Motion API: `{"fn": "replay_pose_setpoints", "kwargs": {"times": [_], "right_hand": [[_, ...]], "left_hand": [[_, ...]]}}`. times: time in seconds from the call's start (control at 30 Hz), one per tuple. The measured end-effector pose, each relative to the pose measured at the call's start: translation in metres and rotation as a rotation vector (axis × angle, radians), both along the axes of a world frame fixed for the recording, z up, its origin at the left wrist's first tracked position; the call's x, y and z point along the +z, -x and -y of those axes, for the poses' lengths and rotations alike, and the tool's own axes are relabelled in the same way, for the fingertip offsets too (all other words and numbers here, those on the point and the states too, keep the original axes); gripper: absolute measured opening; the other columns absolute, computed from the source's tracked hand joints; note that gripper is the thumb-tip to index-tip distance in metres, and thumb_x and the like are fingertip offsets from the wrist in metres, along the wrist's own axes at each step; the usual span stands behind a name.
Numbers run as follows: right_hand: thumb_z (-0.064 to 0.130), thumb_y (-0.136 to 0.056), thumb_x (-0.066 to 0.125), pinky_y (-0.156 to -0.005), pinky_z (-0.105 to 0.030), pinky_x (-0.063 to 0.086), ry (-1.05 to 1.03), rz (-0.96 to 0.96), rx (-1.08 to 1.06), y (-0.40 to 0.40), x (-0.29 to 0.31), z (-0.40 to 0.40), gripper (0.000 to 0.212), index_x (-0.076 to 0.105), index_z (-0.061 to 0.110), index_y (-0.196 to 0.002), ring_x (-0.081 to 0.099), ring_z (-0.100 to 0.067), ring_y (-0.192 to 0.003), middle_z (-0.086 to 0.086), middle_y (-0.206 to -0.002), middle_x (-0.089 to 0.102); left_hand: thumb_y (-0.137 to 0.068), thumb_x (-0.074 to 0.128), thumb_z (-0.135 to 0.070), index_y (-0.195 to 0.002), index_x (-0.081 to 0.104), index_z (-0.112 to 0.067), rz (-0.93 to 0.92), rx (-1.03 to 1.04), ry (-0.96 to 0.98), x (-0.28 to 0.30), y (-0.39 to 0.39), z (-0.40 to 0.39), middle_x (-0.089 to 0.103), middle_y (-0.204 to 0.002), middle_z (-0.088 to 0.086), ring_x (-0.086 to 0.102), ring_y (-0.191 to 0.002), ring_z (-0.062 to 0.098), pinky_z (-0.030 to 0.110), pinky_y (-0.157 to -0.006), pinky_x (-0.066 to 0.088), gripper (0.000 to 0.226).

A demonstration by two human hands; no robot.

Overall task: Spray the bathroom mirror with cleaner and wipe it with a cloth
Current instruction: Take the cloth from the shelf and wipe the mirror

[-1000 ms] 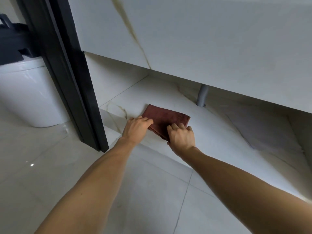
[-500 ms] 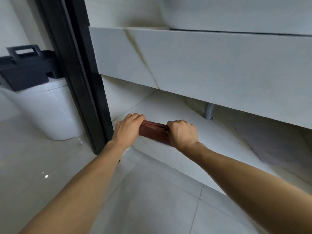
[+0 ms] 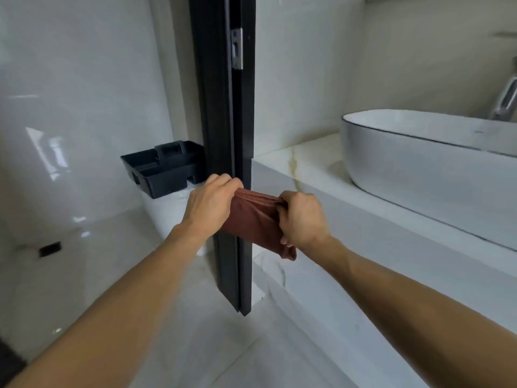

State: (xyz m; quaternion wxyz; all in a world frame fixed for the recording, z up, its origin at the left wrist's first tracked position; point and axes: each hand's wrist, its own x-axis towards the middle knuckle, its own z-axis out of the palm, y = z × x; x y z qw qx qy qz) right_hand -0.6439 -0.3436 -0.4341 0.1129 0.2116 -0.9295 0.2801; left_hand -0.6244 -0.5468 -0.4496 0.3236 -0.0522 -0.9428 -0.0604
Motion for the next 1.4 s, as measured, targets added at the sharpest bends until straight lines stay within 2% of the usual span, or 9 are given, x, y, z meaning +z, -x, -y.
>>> {"fn": "replay_pose_setpoints", "kwargs": {"times": [0.2, 0.4, 0.5, 0.63, 0.9, 1.0, 1.07, 1.2, 1.4], "right_hand": [[0.008, -0.097, 0.041, -0.072, -0.051, 0.058, 0.119, -0.063, 0.009, 0.026, 0.184, 0.001, 0.021, 0.061, 0.004, -0.093, 0.069, -0.042, -0.074, -0.021, -0.079, 0.069], [0.005, -0.092, 0.041, -0.062, -0.048, 0.060, 0.178, -0.046, -0.069, 0.065, 0.370, -0.056, 0.017, 0.056, 0.006, -0.086, 0.070, -0.032, -0.053, -0.017, -0.060, 0.068], [0.005, -0.087, 0.043, -0.071, -0.051, 0.059, 0.179, -0.075, -0.129, 0.085, 0.442, -0.092, 0.015, 0.058, 0.004, -0.087, 0.070, -0.042, -0.073, -0.022, -0.075, 0.070], [0.014, -0.083, 0.055, -0.072, -0.034, 0.048, 0.117, -0.152, -0.214, 0.104, 0.507, -0.137, 0.010, 0.057, 0.009, -0.092, 0.064, -0.039, -0.092, -0.017, -0.092, 0.069], [0.038, -0.078, 0.075, -0.077, -0.036, 0.048, 0.128, -0.248, -0.362, 0.134, 0.587, -0.208, 0.053, 0.046, 0.020, -0.117, 0.059, -0.032, -0.097, -0.007, -0.110, 0.051], [0.058, -0.072, 0.077, -0.091, -0.039, 0.050, 0.199, -0.233, -0.402, 0.147, 0.590, -0.223, 0.092, 0.030, 0.026, -0.145, 0.055, -0.032, -0.112, -0.008, -0.127, 0.042], [0.073, -0.068, 0.071, -0.102, -0.046, 0.047, 0.255, -0.212, -0.447, 0.159, 0.592, -0.228, 0.107, 0.019, 0.031, -0.152, 0.049, -0.036, -0.123, -0.009, -0.135, 0.035], [0.080, -0.064, 0.065, -0.094, -0.049, 0.046, 0.211, -0.276, -0.694, 0.191, 0.606, -0.229, 0.108, 0.018, 0.033, -0.149, 0.038, -0.041, -0.129, -0.007, -0.143, 0.027], [0.043, -0.073, 0.067, -0.084, -0.050, 0.050, 0.050, -0.469, -1.003, 0.233, 0.655, -0.245, 0.076, 0.032, 0.020, -0.135, 0.042, -0.040, -0.122, -0.012, -0.139, 0.034]], "left_hand": [[-0.101, 0.042, -0.024, -0.110, 0.063, -0.025, -0.026, 0.032, 0.018, 0.188, 0.015, 0.003, 0.060, -0.099, -0.007, 0.057, -0.097, 0.017, 0.035, -0.061, 0.046, 0.023], [-0.105, 0.039, -0.021, -0.115, 0.063, -0.022, 0.042, -0.112, 0.068, 0.388, 0.060, -0.044, 0.062, -0.103, -0.004, 0.058, -0.098, 0.019, 0.045, -0.075, 0.052, 0.026], [-0.105, 0.039, -0.021, -0.116, 0.062, -0.025, 0.064, -0.176, 0.150, 0.479, 0.090, -0.077, 0.064, -0.108, -0.006, 0.061, -0.099, 0.018, 0.044, -0.078, 0.052, 0.026], [-0.104, 0.038, -0.020, -0.116, 0.061, -0.028, 0.103, -0.208, 0.227, 0.569, 0.126, -0.125, 0.063, -0.110, -0.006, 0.060, -0.101, 0.020, 0.044, -0.082, 0.051, 0.027], [-0.101, 0.042, -0.018, -0.111, 0.061, -0.025, 0.037, -0.295, 0.273, 0.673, 0.178, -0.216, 0.066, -0.110, -0.001, 0.060, -0.102, 0.026, 0.044, -0.080, 0.051, 0.023], [-0.099, 0.043, -0.018, -0.111, 0.060, -0.022, 0.019, -0.370, 0.306, 0.695, 0.199, -0.247, 0.066, -0.110, 0.003, 0.059, -0.103, 0.028, 0.042, -0.080, 0.050, 0.021], [-0.098, 0.045, -0.019, -0.111, 0.060, -0.022, 0.005, -0.427, 0.314, 0.706, 0.218, -0.266, 0.066, -0.110, 0.005, 0.059, -0.105, 0.029, 0.042, -0.080, 0.049, 0.021], [-0.097, 0.047, -0.016, -0.106, 0.061, -0.019, -0.044, -0.598, 0.291, 0.726, 0.257, -0.295, 0.067, -0.106, 0.004, 0.061, -0.101, 0.028, 0.047, -0.083, 0.051, 0.017], [-0.099, 0.046, -0.015, -0.105, 0.061, -0.019, -0.156, -0.833, 0.220, 0.763, 0.320, -0.314, 0.067, -0.106, 0.005, 0.062, -0.098, 0.027, 0.046, -0.081, 0.052, 0.017]]}}
